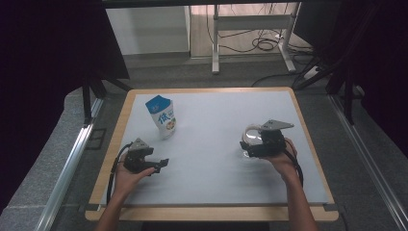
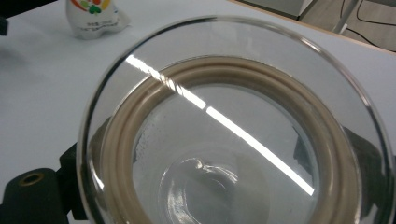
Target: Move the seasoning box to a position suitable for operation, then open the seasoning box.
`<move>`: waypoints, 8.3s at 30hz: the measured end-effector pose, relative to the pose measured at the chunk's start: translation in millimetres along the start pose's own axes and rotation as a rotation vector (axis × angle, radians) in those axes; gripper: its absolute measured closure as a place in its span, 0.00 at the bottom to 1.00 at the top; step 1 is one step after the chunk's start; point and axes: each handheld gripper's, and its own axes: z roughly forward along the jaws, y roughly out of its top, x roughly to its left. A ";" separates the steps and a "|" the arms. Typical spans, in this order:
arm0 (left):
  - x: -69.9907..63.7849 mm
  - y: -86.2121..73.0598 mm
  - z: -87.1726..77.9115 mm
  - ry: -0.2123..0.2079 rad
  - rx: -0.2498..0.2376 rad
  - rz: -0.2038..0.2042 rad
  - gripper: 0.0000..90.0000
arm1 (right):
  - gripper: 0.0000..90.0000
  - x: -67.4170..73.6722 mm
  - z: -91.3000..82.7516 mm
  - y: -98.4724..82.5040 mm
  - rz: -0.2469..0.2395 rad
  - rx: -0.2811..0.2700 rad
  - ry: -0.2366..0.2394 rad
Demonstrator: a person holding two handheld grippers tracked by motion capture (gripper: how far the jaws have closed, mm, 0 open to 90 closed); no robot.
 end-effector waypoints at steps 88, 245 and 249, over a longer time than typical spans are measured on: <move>-12.0 7.8 6.6 -0.034 -0.050 0.009 0.27 | 1.00 -7.4 -53.9 -30.1 0.124 -0.197 -0.137; -162.6 177.1 108.6 -0.426 -0.044 0.279 1.00 | 0.69 68.2 -6.6 -76.7 0.000 0.011 0.100; -169.9 183.7 106.9 -0.439 -0.037 0.300 1.00 | 0.66 69.1 -8.4 -76.9 -0.016 -0.007 0.100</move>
